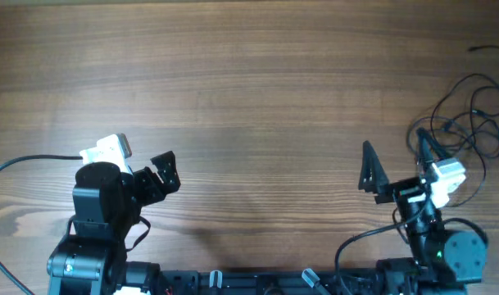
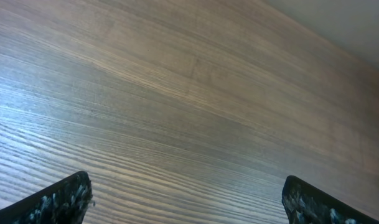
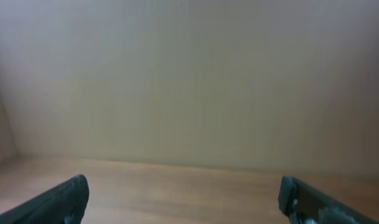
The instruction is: Untangle cables
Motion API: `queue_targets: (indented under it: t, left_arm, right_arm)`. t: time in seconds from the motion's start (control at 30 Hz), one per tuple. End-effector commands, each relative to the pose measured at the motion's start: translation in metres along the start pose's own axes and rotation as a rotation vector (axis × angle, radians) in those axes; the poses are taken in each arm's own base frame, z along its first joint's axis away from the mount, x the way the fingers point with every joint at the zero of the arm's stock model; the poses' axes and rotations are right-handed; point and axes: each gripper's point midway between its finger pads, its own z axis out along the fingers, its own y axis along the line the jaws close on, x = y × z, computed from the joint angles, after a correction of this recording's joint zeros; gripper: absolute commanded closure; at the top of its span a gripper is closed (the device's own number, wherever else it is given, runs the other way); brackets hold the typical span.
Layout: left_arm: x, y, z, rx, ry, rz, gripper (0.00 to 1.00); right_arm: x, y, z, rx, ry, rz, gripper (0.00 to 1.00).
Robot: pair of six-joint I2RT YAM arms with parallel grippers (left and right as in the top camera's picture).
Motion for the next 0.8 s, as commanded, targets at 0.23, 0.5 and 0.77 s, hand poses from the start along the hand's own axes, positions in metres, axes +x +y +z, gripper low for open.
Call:
queue_targets:
  t: [0.23,0.5,0.77]
  left_arm:
    - [0.002,0.001,0.001,-0.006,0.003,0.007,0.0]
    - [0.002,0.001,0.001,-0.006,0.003,0.007,0.0]
    - [0.002,0.001,0.001,-0.006,0.003,0.007,0.0]
  right_arm:
    - [0.012,-0.001,-0.006,-0.017,-0.183,-0.032,0.0]
    - [0.03,-0.009,-0.011,0.021,-0.209,-0.029,0.0]
    - [0.069,-0.014,-0.006,0.042,-0.066,-0.115,0.0]
